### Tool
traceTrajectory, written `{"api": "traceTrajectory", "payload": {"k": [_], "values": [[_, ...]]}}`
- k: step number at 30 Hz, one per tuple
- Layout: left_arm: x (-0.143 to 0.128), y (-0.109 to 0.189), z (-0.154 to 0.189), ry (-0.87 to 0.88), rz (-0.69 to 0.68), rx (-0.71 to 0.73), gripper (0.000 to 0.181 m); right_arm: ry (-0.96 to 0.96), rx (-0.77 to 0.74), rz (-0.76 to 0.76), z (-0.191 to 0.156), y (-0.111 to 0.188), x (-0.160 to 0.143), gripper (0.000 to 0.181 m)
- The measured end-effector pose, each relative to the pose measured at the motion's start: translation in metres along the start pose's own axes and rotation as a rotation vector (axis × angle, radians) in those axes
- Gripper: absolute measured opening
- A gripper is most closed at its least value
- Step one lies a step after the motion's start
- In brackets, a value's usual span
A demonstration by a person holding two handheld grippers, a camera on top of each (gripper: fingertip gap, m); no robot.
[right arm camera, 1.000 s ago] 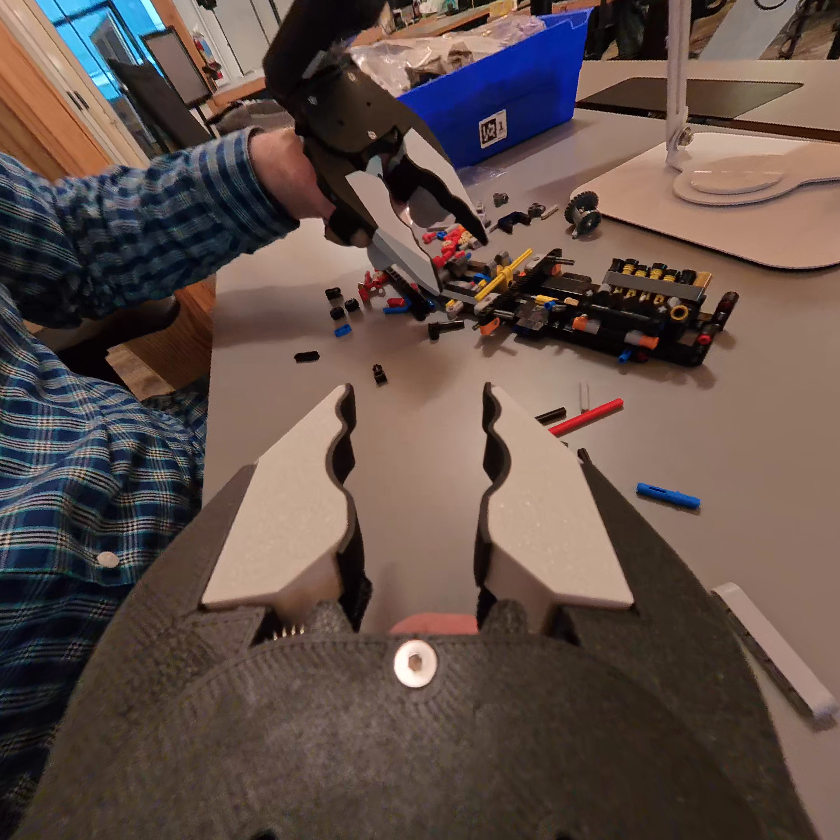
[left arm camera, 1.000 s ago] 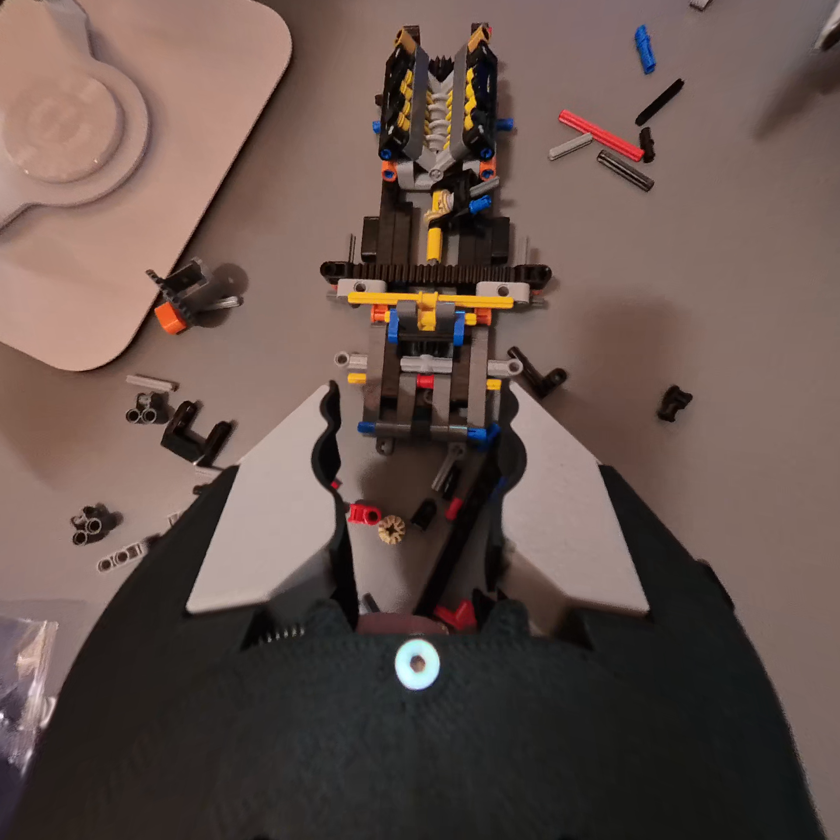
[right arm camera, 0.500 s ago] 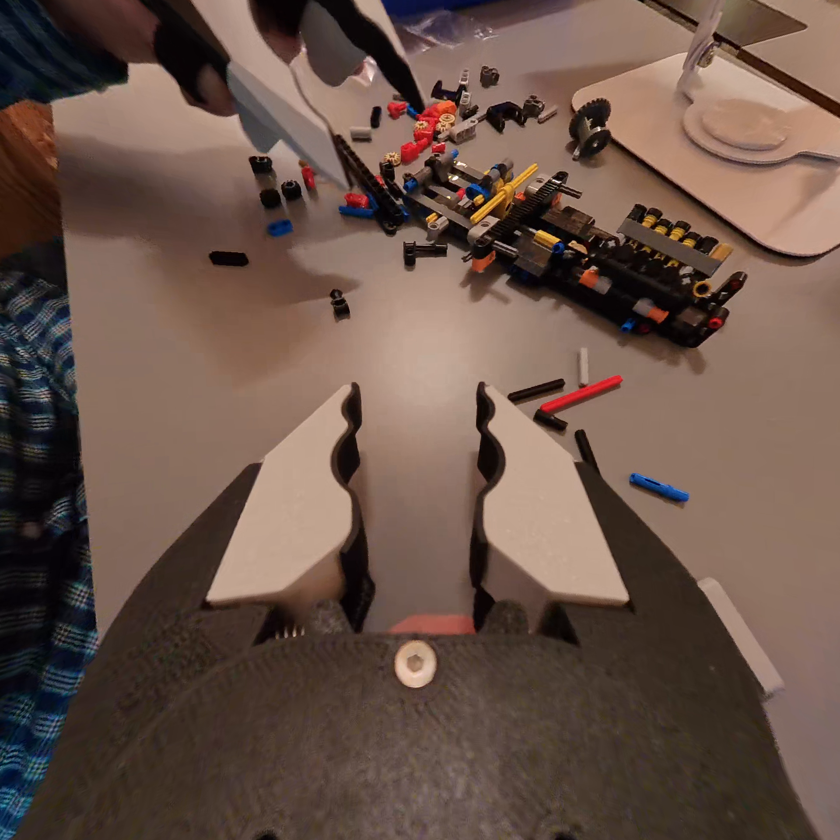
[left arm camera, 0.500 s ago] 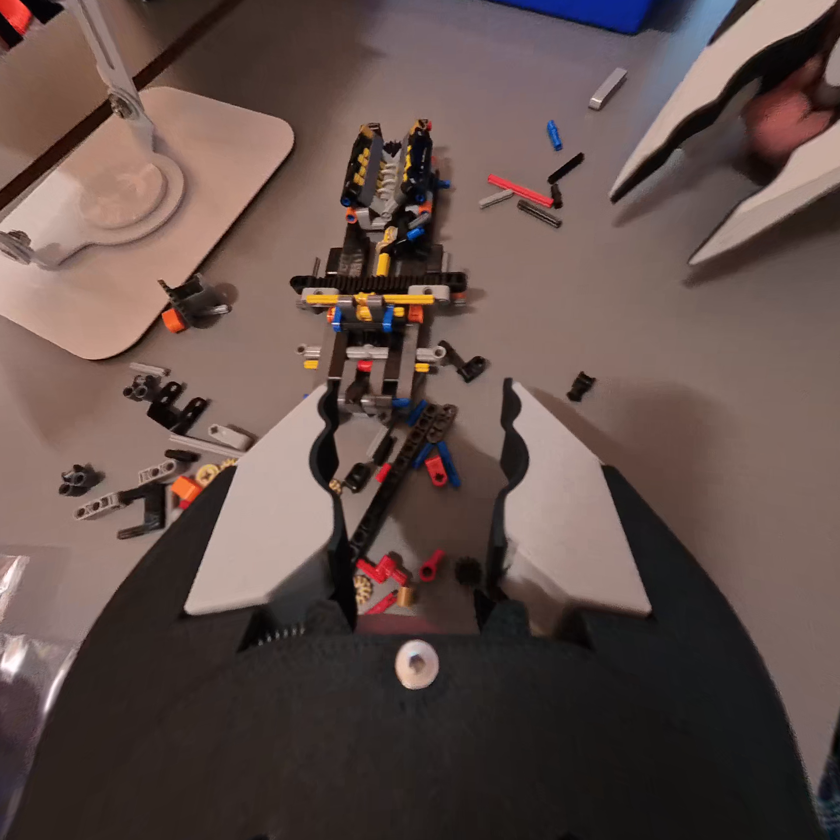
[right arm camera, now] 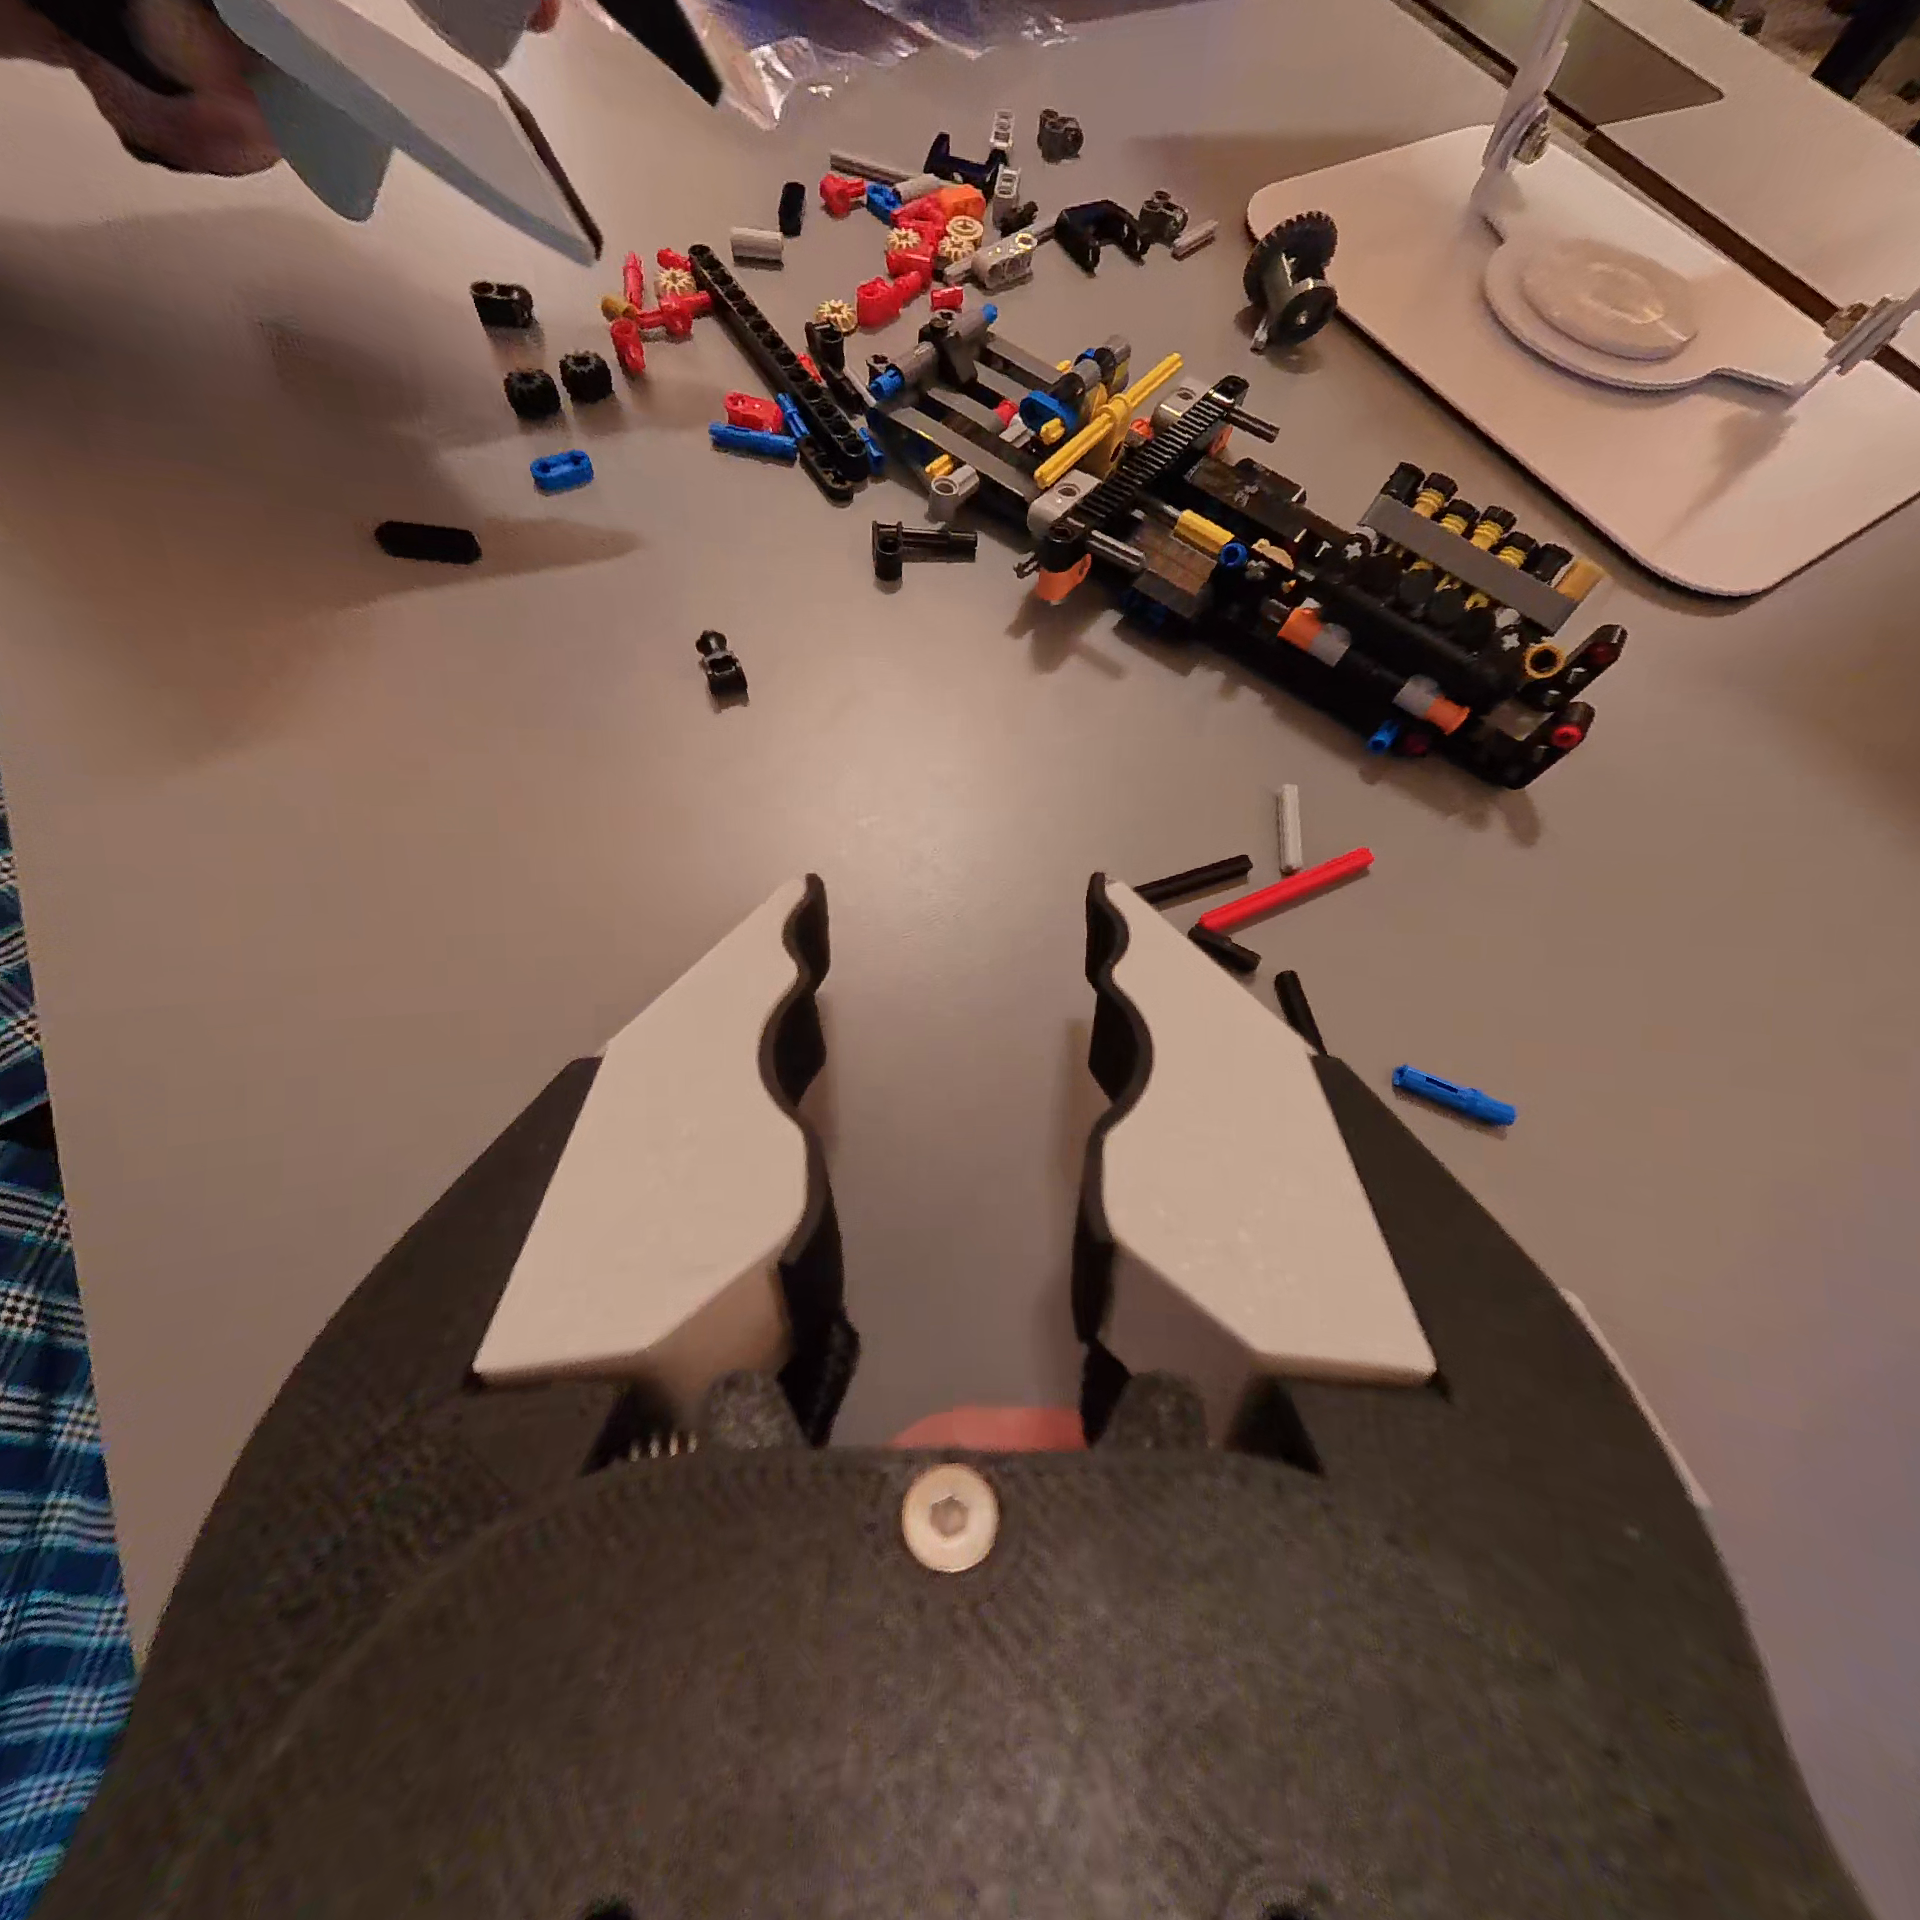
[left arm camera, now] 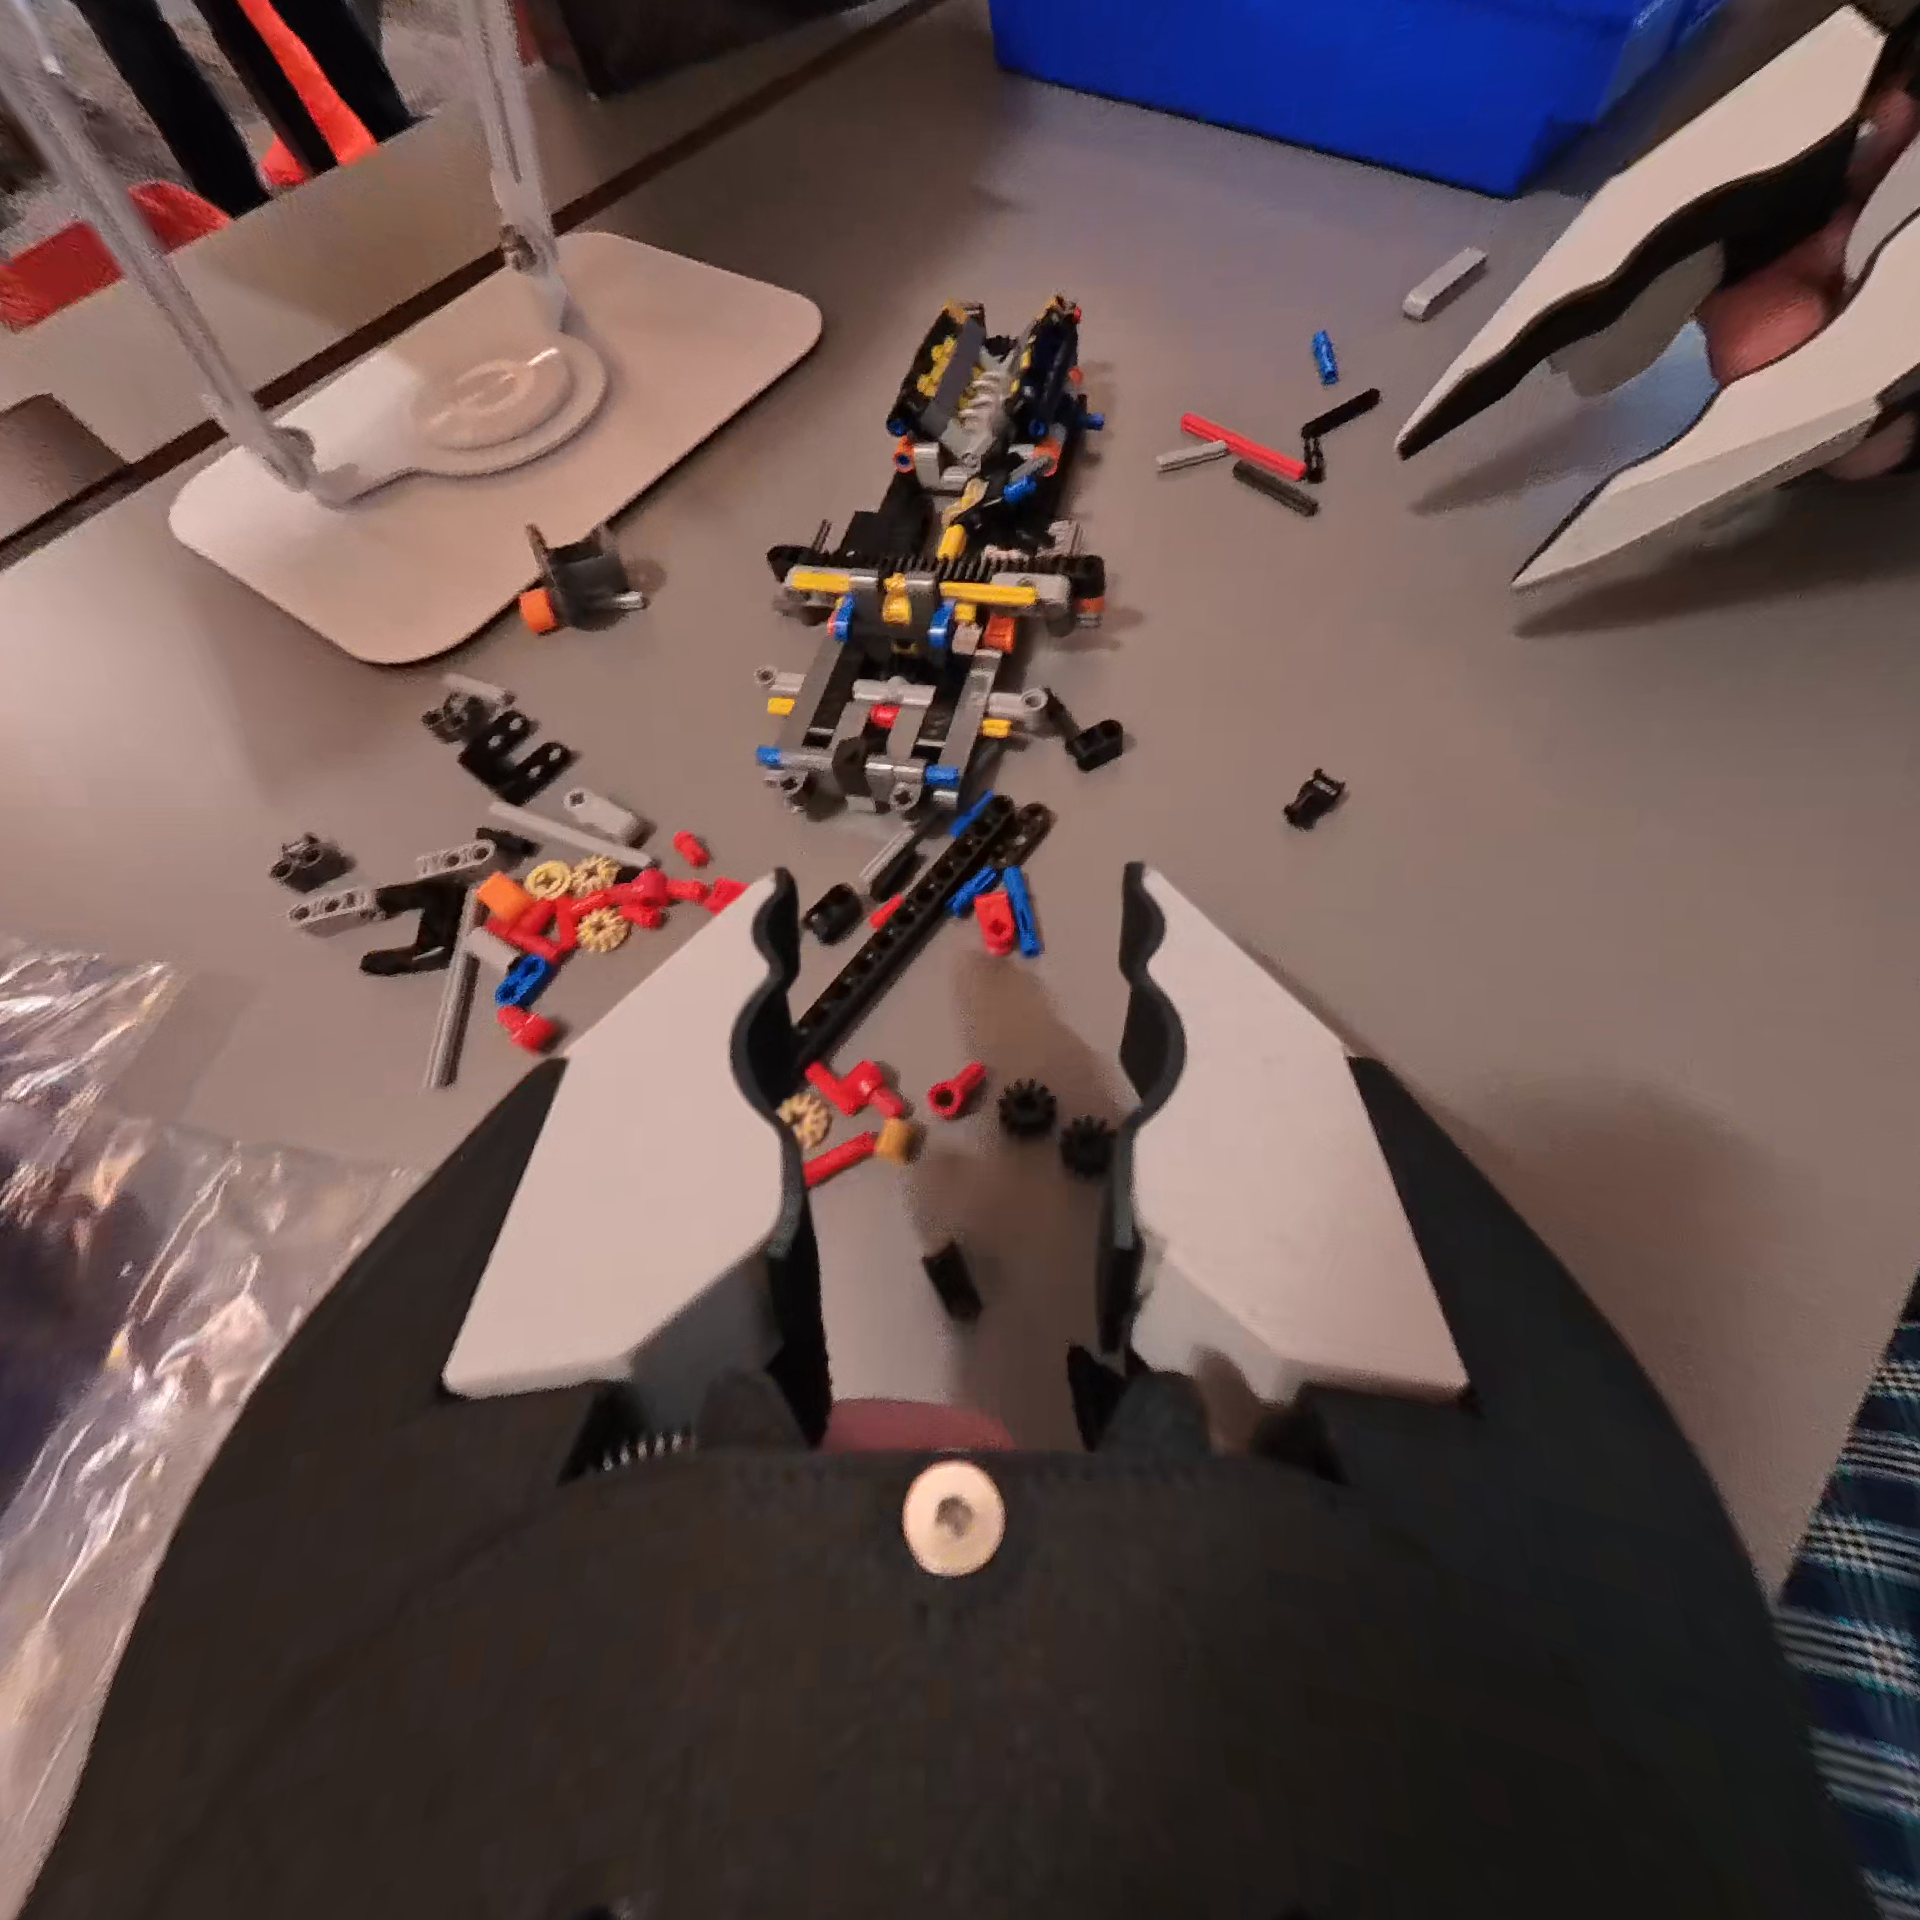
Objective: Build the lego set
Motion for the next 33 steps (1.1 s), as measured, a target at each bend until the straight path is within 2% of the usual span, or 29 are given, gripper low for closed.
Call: {"api": "traceTrajectory", "payload": {"k": [2, 8, 14, 20, 26, 30, 33], "values": [[-0.005, 0.005, -0.004, 0.012, 0.02, 0.032, 0.052, -0.001, -0.004, 0.006, 0.0, 0.001, 0.0, 0.046], [-0.016, 0.015, -0.009, -0.003, 0.011, 0.064, 0.045, -0.017, -0.015, 0.012, 0.003, 0.001, 0.001, 0.044], [-0.018, 0.013, -0.013, 0.0, 0.0, 0.043, 0.056, -0.012, -0.031, -0.012, 0.003, -0.002, 0.0, 0.045], [-0.005, -0.025, -0.015, -0.084, -0.093, -0.018, 0.076, -0.019, -0.028, -0.014, 0.004, -0.002, 0.0, 0.045], [0.021, -0.055, -0.021, -0.111, -0.117, -0.045, 0.079, -0.022, -0.019, -0.03, 0.004, -0.004, -0.001, 0.045], [0.02, -0.071, -0.03, -0.098, -0.159, -0.029, 0.078, -0.029, -0.014, -0.028, 0.004, -0.004, -0.001, 0.045], [0.018, -0.078, -0.031, -0.086, -0.189, -0.069, 0.075, -0.034, -0.007, -0.029, 0.005, -0.004, -0.001, 0.045]]}}
Point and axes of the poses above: each gripper's, where its closed fingertips meet, y back along the fingers, x out of its top, z = x × y across the jaws, the point moved 6 cm from there along y, back along the fingers, and after that the axes turned 12 degrees about -z, right-handed, at the moved point
